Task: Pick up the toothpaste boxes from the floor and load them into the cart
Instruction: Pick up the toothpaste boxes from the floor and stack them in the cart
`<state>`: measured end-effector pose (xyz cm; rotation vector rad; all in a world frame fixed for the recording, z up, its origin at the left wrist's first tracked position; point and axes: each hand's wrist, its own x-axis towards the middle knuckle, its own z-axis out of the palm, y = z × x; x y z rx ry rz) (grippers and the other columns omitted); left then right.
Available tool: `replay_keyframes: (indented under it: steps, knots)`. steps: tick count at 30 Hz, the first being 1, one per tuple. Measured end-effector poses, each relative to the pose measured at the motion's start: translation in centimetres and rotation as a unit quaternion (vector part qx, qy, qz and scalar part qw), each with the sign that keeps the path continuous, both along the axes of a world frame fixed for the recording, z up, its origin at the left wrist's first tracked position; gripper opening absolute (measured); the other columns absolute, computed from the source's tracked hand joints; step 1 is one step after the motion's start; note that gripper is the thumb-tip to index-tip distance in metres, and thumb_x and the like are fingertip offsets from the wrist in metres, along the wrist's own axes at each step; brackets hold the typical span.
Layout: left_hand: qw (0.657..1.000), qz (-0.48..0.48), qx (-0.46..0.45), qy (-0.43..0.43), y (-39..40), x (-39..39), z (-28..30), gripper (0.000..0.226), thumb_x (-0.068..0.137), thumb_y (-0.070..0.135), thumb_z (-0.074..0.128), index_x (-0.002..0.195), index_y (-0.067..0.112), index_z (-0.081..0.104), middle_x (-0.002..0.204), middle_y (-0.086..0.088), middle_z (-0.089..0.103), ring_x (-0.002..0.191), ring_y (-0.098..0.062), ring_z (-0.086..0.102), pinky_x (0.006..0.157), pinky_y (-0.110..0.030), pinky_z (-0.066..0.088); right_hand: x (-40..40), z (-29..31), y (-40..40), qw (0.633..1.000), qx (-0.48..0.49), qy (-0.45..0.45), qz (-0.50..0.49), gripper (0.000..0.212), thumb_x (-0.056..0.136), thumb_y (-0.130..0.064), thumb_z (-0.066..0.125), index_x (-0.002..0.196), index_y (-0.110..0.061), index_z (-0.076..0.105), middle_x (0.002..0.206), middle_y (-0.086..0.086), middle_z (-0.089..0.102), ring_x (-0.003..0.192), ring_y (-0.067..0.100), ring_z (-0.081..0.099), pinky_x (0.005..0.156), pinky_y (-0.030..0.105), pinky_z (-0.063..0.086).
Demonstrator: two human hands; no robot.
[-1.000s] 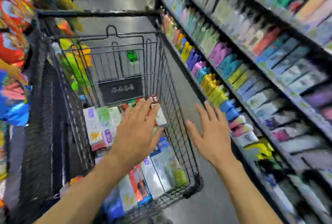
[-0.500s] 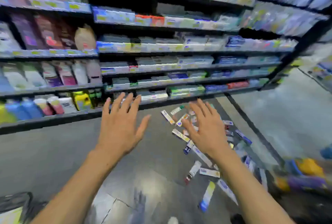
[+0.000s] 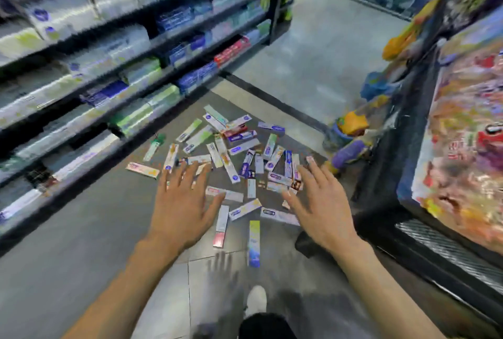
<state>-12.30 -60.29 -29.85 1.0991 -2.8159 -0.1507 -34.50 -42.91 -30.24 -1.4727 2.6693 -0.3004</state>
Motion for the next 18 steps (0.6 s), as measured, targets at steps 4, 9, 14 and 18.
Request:
replay_keyframes:
  steps: [4,9,14,18]
  knots:
    - [0.998,-0.026,0.033,-0.043,-0.7,-4.6,-5.8,0.071,0.094,0.06,0.032,0.137,0.01,0.059,0.139,-0.017,0.06,0.132,-0.036,0.052,0.11,-0.057,0.039,-3.4,-4.6,0.4,0.999,0.023,-0.018,-0.041,0.073,0.096,-0.067,0.034,0.148,-0.017,0.044,0.157,0.013,0.039,0.147,0.033,0.033,0.117,0.048,0.03]
    - [0.995,-0.051,0.05,-0.07,-3.1,-8.5,-16.9,0.073,0.095,0.061,0.029,0.141,0.01,0.055,0.144,-0.016,0.056,0.137,-0.035,0.048,0.114,-0.055,0.034,-5.8,-15.5,-0.8,0.995,0.053,-0.058,-0.068,0.076,0.094,-0.067,0.031,0.15,-0.016,0.041,0.154,0.018,0.042,0.142,0.037,0.039,0.116,0.051,0.033]
    - [0.994,-0.053,0.069,-0.065,-6.0,-11.1,-33.6,0.073,0.096,0.059,0.033,0.145,0.009,0.051,0.147,-0.015,0.053,0.136,-0.034,0.048,0.112,-0.054,0.04,-6.4,-31.1,-2.0,0.988,0.071,-0.087,-0.105,0.078,0.087,-0.069,0.033,0.15,-0.024,0.042,0.157,0.014,0.04,0.141,0.036,0.041,0.116,0.049,0.035]
    - [0.99,-0.036,0.107,-0.079,-6.8,-12.1,-47.1,0.074,0.095,0.058,0.033,0.152,0.011,0.038,0.154,-0.012,0.043,0.141,-0.032,0.04,0.112,-0.049,0.035,-5.8,-44.4,-2.4,0.983,0.073,-0.115,-0.125,0.082,0.089,-0.07,0.029,0.151,-0.018,0.04,0.154,0.018,0.043,0.138,0.04,0.044,0.112,0.054,0.039]
